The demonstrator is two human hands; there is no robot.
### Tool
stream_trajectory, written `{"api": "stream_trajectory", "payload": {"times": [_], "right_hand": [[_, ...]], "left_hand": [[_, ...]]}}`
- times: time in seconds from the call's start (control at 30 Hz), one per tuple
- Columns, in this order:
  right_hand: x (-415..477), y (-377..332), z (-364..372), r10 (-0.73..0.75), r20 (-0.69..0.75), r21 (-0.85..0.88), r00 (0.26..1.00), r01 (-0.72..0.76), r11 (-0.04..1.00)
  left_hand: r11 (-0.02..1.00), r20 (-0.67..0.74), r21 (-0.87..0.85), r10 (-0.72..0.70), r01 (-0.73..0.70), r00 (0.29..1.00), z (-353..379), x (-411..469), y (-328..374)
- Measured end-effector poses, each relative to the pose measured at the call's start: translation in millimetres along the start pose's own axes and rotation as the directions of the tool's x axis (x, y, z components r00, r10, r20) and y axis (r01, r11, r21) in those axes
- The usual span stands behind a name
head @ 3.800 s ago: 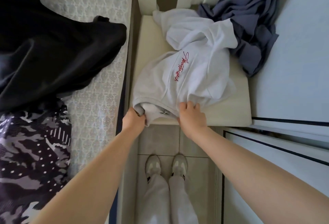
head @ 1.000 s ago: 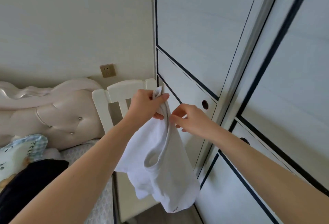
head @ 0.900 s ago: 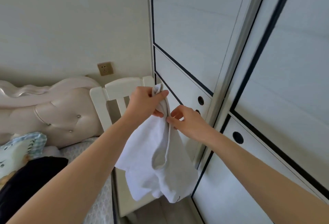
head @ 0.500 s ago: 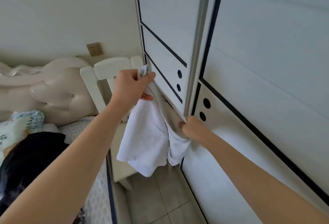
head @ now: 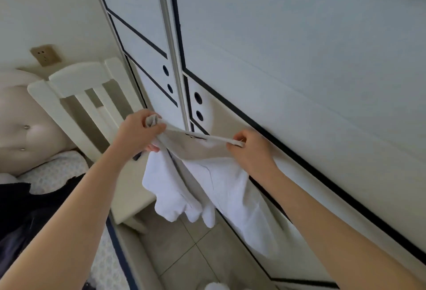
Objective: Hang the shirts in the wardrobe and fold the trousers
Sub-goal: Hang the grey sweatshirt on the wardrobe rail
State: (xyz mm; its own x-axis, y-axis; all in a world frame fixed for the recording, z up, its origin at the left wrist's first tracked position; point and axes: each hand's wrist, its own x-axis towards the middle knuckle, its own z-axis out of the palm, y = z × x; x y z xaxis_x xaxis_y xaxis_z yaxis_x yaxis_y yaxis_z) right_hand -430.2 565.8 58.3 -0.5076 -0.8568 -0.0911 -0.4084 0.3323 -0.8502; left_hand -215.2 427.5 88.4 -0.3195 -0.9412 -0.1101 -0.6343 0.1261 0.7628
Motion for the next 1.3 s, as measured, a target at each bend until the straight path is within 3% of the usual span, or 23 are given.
{"api": "stream_trajectory", "payload": {"times": [0.1, 0.2, 0.4, 0.5, 0.63, 0.73, 0.87, 0.97, 1.13, 1.23, 1.3], "right_hand": [[-21.9, 15.4, -16.8, 0.042, -0.045, -0.089, 0.998, -0.046, 0.995], [-49.4, 32.8, -29.2, 0.104, -0.068, -0.153, 0.992, -0.114, 0.982], [-108.6, 59.2, -40.4, 0.188, -0.176, -0.190, 0.966, -0.221, 0.956], [-133.8, 68.1, -47.7, 0.225, -0.264, -0.168, 0.938, -0.275, 0.947], [-166.9, 79.9, -63.5, 0.250, -0.331, -0.169, 0.910, -0.318, 0.933], [-197.9, 90.8, -77.1, 0.274, -0.307, -0.200, 0.911, -0.343, 0.918], [-246.4, 110.1, -95.6, 0.341, -0.214, -0.265, 0.915, -0.390, 0.882], [-281.4, 123.6, -117.7, 0.374, -0.215, -0.287, 0.902, -0.424, 0.859], [-338.4, 156.0, -163.4, 0.382, -0.327, -0.316, 0.864, -0.481, 0.818], [-378.0, 178.8, -190.0, 0.374, -0.392, -0.311, 0.841, -0.503, 0.806], [-404.4, 192.0, -209.3, 0.350, -0.443, -0.330, 0.826, -0.513, 0.793]], "left_hand": [[0.973, 0.196, 0.197, 0.082, -0.121, 0.977, 20.4, 0.4, -0.9], [0.896, 0.405, 0.370, 0.083, -0.246, 0.911, 40.6, 4.1, -2.7], [0.696, 0.639, 0.488, 0.126, -0.526, 0.759, 83.0, 2.4, 0.9], [0.675, 0.673, 0.467, 0.148, -0.571, 0.725, 107.1, -4.5, 8.4], [0.695, 0.648, 0.433, 0.203, -0.575, 0.734, 136.0, -22.7, 23.5], [0.662, 0.644, 0.494, 0.157, -0.564, 0.748, 152.9, -41.5, 32.9], [0.555, 0.550, 0.637, 0.159, -0.535, 0.820, 176.2, -74.2, 42.2], [0.588, 0.533, 0.611, 0.190, -0.530, 0.825, 195.4, -107.8, 49.9], [0.736, 0.510, 0.450, 0.252, -0.505, 0.822, 219.5, -167.8, 68.6], [0.966, 0.596, 0.165, 0.062, -0.198, 0.800, 229.7, -209.8, 84.4], [0.998, 0.670, -0.045, -0.010, 0.054, 0.742, 236.5, -239.6, 91.9]]}}
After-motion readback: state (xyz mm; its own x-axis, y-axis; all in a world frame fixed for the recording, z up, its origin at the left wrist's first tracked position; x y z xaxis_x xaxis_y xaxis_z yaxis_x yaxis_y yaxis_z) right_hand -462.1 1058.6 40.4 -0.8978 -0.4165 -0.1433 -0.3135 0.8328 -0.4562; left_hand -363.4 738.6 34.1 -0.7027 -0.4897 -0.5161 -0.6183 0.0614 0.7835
